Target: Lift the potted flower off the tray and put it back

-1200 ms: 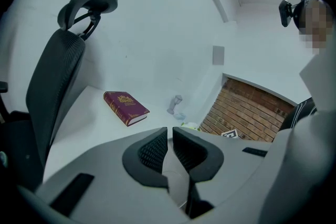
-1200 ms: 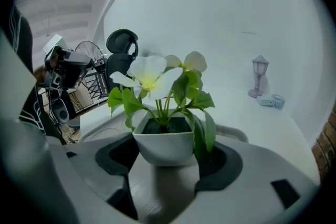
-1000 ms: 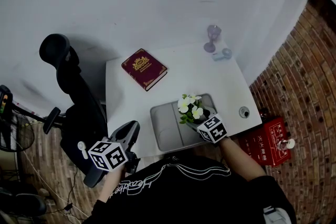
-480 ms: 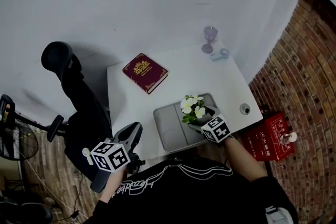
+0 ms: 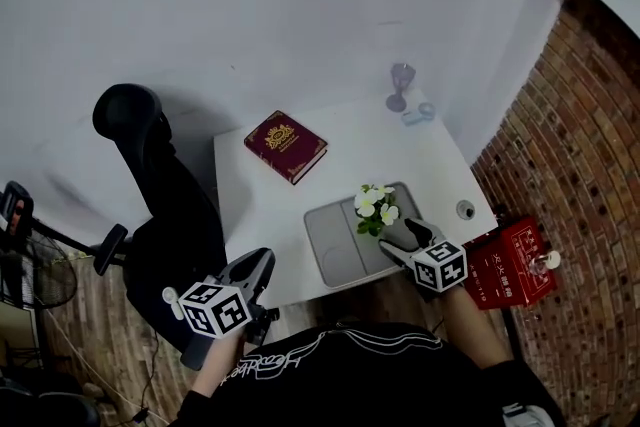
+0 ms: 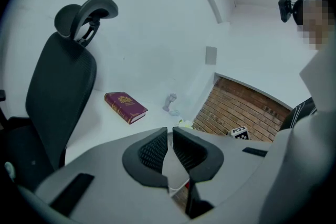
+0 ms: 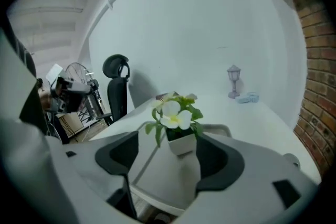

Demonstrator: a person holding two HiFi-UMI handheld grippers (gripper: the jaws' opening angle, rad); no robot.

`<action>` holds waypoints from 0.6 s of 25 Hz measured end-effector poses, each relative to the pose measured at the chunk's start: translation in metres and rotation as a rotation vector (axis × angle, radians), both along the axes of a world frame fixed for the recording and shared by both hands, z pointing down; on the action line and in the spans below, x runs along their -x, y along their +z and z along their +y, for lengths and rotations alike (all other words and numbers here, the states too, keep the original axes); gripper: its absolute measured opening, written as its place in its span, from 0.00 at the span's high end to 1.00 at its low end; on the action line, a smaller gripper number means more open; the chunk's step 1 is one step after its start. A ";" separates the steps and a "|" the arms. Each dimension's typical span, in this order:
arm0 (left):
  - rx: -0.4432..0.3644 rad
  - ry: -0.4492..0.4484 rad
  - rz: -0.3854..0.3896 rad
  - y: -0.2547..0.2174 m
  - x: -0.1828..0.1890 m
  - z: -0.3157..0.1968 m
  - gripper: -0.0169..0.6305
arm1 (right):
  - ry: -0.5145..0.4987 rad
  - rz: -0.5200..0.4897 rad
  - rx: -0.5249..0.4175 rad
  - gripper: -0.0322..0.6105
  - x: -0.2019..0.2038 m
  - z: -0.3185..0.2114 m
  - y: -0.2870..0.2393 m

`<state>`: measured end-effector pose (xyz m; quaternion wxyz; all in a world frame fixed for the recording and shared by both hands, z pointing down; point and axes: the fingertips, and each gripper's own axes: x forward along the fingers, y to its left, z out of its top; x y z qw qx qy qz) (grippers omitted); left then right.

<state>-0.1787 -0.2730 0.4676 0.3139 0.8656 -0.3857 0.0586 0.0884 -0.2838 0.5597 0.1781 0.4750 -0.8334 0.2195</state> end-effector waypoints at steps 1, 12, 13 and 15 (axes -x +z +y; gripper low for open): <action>0.010 -0.005 0.000 0.004 0.005 0.003 0.89 | -0.003 -0.025 -0.026 0.45 0.005 0.007 -0.010; -0.005 0.069 0.041 0.001 0.002 0.060 0.89 | -0.105 -0.305 -0.142 0.95 0.077 0.081 -0.080; -0.008 0.076 0.039 0.001 0.003 0.066 0.89 | -0.115 -0.336 -0.134 0.95 0.084 0.087 -0.081; -0.015 0.087 0.039 0.000 0.006 0.077 0.89 | -0.137 -0.376 -0.130 0.95 0.098 0.100 -0.087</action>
